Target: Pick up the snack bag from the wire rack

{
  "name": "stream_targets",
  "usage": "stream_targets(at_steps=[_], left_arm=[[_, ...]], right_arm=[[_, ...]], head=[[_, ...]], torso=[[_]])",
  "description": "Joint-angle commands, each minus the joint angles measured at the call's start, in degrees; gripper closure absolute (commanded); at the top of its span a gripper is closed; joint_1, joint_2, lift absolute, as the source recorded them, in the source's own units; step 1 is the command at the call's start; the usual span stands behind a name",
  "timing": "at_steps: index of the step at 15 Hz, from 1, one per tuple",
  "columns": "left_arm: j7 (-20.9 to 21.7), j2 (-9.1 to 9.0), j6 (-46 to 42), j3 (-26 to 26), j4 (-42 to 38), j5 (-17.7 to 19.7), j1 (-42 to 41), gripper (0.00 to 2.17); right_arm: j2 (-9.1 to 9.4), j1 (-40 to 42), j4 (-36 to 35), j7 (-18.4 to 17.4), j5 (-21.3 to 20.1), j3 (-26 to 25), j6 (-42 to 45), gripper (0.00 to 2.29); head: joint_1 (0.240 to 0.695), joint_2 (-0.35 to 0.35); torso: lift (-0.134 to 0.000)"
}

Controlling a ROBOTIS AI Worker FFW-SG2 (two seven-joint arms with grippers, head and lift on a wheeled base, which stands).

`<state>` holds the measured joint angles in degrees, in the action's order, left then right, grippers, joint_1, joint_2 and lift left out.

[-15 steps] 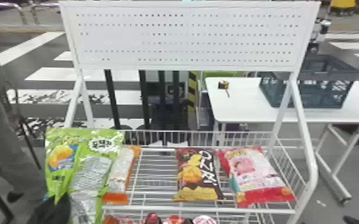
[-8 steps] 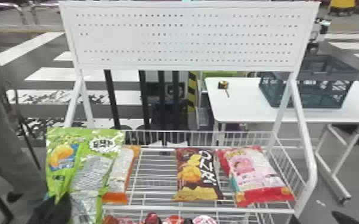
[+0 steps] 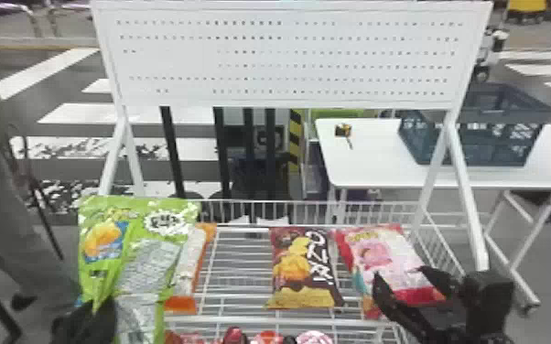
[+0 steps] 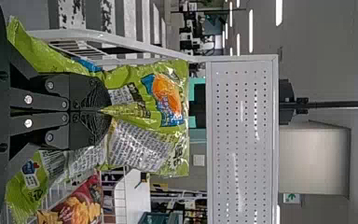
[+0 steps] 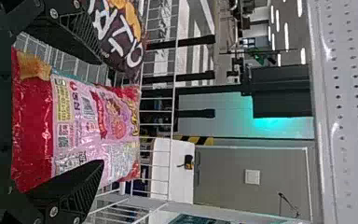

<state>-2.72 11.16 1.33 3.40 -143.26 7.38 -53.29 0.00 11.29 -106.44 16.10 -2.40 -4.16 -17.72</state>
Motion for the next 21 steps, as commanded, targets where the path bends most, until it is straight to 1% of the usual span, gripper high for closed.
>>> stream_targets(at_steps=[1, 3, 5, 6, 7, 8, 9, 11, 12, 14, 16, 17, 19, 21], left_arm=[[0.1, 0.01, 0.0, -0.1, 0.1, 0.0, 0.1, 1.88], [0.1, 0.09, 0.0, -0.1, 0.1, 0.0, 0.1, 1.88], [0.0, 0.09, 0.0, -0.1, -0.1, 0.0, -0.1, 1.88], [0.0, 0.09, 0.0, -0.1, -0.1, 0.0, -0.1, 1.88], [0.0, 0.09, 0.0, -0.1, -0.2, -0.1, -0.2, 1.88], [0.0, 0.09, 0.0, -0.1, -0.2, -0.2, -0.2, 1.88], [0.0, 0.09, 0.0, -0.1, -0.3, -0.3, -0.3, 1.88], [0.0, 0.01, 0.0, -0.2, -0.3, -0.4, -0.3, 1.88], [0.0, 0.01, 0.0, -0.2, -0.3, -0.5, -0.3, 1.88], [-0.2, 0.09, -0.1, -0.3, -0.3, -0.6, -0.6, 1.88], [-0.2, 0.18, -0.1, -0.6, -0.3, -0.9, -0.8, 1.88], [-0.3, 0.09, -0.3, -0.7, -0.3, -0.9, -0.8, 1.88], [-0.3, 0.09, -0.5, -0.7, -0.4, -0.9, -1.0, 1.88], [-0.3, 0.18, -0.8, -0.9, -0.4, -1.1, -1.3, 1.88]], right_arm=[[0.05, -5.3, 6.2, 0.1, -1.8, -0.6, -1.0, 0.15], [0.05, -8.9, 10.8, 0.8, -3.1, -1.0, -2.6, 0.16], [0.05, -10.8, 13.4, 1.1, -3.7, -1.2, -4.0, 0.2], [0.05, -11.0, 13.5, 1.8, -3.7, -1.2, -5.6, 0.39], [0.05, -11.0, 12.8, 2.4, -3.8, -1.2, -8.4, 1.24], [0.05, -10.7, 11.4, 1.6, -3.8, -0.8, -10.7, 2.26], [0.05, -10.2, 10.3, 1.3, -3.8, -0.5, -12.6, 2.24], [0.05, -9.5, 8.2, -0.5, -3.6, 0.0, -14.9, 2.25], [0.05, -9.4, 7.9, -0.8, -3.4, -0.1, -15.6, 2.25], [0.05, -8.6, 6.9, -2.8, -2.8, 0.0, -15.6, 2.25], [0.05, -7.6, 5.2, -4.7, -0.6, -0.3, -14.1, 2.25], [0.05, -6.7, 3.6, -4.8, 0.6, -0.5, -13.9, 2.25], [0.05, -3.4, -2.2, -4.5, 4.7, -0.4, -13.7, 2.25], [0.05, 2.8, -11.7, -4.2, 7.7, 0.7, -13.2, 2.25]], head=[[0.499, 0.0], [0.499, 0.0], [0.499, 0.0], [0.499, 0.0], [0.499, 0.0], [0.499, 0.0], [0.499, 0.0], [0.499, 0.0], [0.499, 0.0], [0.499, 0.0], [0.499, 0.0], [0.499, 0.0], [0.499, 0.0], [0.499, 0.0]], torso=[[0.0], [0.0], [0.0], [0.0], [0.0], [0.0], [0.0], [0.0], [0.0], [0.0], [0.0], [0.0], [0.0], [0.0]])
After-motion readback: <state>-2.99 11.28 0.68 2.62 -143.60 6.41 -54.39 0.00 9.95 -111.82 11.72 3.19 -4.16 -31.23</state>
